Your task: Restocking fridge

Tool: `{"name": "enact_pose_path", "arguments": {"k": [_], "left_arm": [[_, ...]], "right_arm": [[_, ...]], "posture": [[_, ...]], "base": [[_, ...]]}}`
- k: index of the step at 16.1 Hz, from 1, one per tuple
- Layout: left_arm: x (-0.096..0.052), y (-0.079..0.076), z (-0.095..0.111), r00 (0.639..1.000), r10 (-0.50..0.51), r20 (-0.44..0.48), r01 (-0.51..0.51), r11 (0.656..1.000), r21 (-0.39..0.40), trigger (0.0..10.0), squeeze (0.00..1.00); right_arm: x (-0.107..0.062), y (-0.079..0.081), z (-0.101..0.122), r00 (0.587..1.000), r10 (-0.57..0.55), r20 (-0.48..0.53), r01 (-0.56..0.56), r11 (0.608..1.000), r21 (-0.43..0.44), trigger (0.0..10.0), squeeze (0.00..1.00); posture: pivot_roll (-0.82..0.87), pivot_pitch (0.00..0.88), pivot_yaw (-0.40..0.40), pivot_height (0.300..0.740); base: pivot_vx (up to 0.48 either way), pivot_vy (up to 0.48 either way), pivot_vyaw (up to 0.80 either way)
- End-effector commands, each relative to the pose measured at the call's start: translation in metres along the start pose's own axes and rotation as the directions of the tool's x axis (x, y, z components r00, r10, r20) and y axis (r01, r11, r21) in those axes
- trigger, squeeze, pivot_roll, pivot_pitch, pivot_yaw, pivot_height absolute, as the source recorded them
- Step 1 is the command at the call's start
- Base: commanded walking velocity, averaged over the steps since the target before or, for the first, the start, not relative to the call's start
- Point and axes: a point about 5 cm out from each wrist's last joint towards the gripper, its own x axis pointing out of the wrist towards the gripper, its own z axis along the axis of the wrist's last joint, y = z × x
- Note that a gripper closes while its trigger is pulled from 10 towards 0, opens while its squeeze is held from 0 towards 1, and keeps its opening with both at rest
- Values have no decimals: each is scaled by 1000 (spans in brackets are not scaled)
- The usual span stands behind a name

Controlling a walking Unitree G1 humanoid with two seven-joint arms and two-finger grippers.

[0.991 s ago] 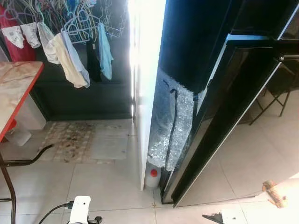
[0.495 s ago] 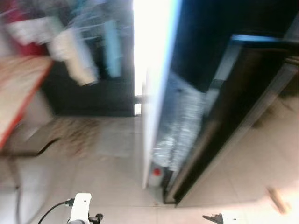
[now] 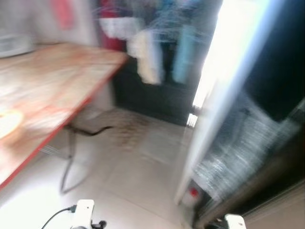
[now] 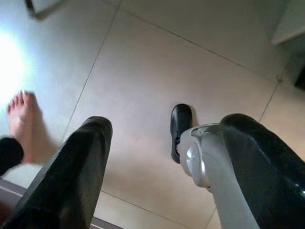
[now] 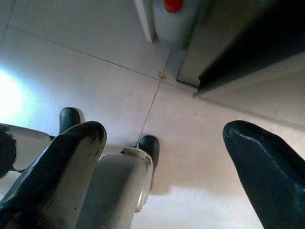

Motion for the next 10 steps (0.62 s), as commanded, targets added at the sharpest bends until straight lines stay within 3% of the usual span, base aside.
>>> {"name": "enact_pose_path", "arguments": {"k": [1, 2, 8, 10], "left_arm": [[-2, 4, -9, 999, 9, -35, -9, 1000, -5, 10000, 0], [-2, 4, -9, 999, 8, -33, -8, 1000, -13, 10000, 0], [-2, 3, -9, 999, 10, -32, -12, 999, -51, 10000, 0], [-1, 3, -9, 999, 11, -34, -13, 999, -53, 10000, 0]], "right_arm": [[0, 3, -3, 1000, 8, -16, -8, 1000, 0, 10000, 0], [0, 3, -4, 1000, 11, -19, -11, 1000, 0, 10000, 0], [1, 3, -4, 1000, 13, -11, -12, 998, 60, 10000, 0], [0, 3, -2, 1000, 10, -3, -10, 999, 40, 10000, 0]], "posture": [[35, 15, -52, 740], [35, 15, -52, 740], [36, 28, -56, 740], [35, 29, -57, 740]], "base": [[0, 0, 800], [0, 0, 800], [0, 0, 0], [0, 0, 0]]}}
